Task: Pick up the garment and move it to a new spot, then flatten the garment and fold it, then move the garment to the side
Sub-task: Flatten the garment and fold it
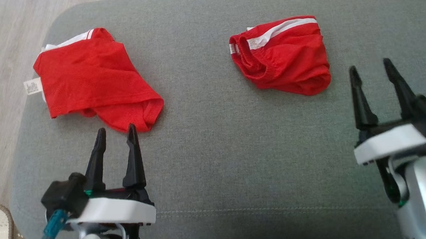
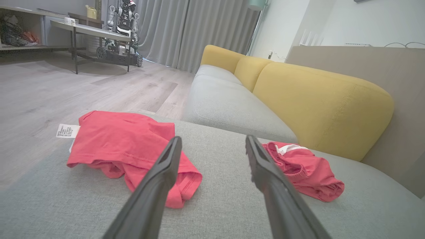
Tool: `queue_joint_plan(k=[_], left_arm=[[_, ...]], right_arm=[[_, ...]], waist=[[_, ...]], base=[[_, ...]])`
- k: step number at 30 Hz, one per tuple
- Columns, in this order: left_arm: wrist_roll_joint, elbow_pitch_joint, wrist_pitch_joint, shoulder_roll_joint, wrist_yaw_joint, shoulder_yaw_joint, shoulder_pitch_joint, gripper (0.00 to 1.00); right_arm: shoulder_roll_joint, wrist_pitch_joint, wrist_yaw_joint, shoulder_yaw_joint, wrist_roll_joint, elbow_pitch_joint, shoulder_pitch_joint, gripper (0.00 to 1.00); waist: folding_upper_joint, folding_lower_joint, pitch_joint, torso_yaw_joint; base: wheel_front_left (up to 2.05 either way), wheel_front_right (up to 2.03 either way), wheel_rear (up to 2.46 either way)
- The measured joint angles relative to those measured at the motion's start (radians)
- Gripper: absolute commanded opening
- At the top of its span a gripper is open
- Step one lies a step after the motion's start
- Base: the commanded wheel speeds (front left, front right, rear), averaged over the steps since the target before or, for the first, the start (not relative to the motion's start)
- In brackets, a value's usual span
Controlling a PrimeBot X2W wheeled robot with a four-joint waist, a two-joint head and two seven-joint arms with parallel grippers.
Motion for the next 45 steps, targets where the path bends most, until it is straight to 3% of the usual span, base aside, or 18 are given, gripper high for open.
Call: queue_joint_plan(k=[8, 20, 21, 22, 23, 30, 39, 45], left_arm=[[0.035, -0.017, 0.000, 0.000, 0.011, 0.000, 0.023, 1.00], [0.035, -0.018, 0.000, 0.000, 0.010, -0.003, 0.022, 1.00], [0.034, -0.018, 0.000, 0.000, 0.010, -0.005, 0.022, 1.00], [0.033, -0.019, 0.000, 0.000, 0.010, -0.008, 0.020, 1.00], [0.032, -0.019, 0.000, 0.000, 0.010, -0.012, 0.017, 1.00], [0.010, -0.020, 0.000, 0.000, 0.009, -0.048, -0.037, 1.00], [-0.027, -0.019, 0.000, -0.001, 0.015, -0.101, -0.083, 1.00], [-0.030, -0.019, 0.000, -0.001, 0.019, -0.104, -0.089, 1.00]], right_arm=[[0.008, 0.000, 0.000, -0.018, 0.015, -0.060, 0.074, 1.00], [0.009, 0.000, 0.000, -0.034, 0.018, -0.055, 0.070, 1.00], [0.009, 0.000, 0.000, -0.034, 0.018, -0.050, 0.066, 0.41], [0.009, 0.000, 0.000, -0.034, 0.017, -0.041, 0.059, 0.41], [0.009, 0.000, 0.000, -0.034, 0.017, -0.028, 0.046, 0.00], [0.007, 0.000, 0.000, -0.031, -0.009, 0.120, -0.124, 0.00], [-0.076, 0.000, 0.000, -0.037, -0.021, 0.481, -0.410, 0.00], [-0.100, 0.000, 0.000, -0.070, -0.047, 0.675, -0.508, 0.00]], waist=[[0.0000, 0.0000, 0.003, -0.002], [0.0000, 0.0000, 0.028, 0.020], [0.0000, 0.0000, 0.035, 0.023], [0.0000, 0.0000, 0.043, 0.028], [0.0000, 0.0000, 0.052, 0.033], [0.0000, 0.0000, 0.124, 0.079], [0.0000, 0.0000, 0.203, 0.175], [0.0000, 0.0000, 0.229, 0.221]], base=[[0.00, 0.00, 0.00], [0.00, 0.00, 0.00], [0.00, 0.00, 0.00], [0.00, 0.00, 0.00], [0.00, 0.00, 0.00], [0.00, 0.00, 0.00], [0.00, 0.00, 0.00], [0.00, 0.00, 0.00]])
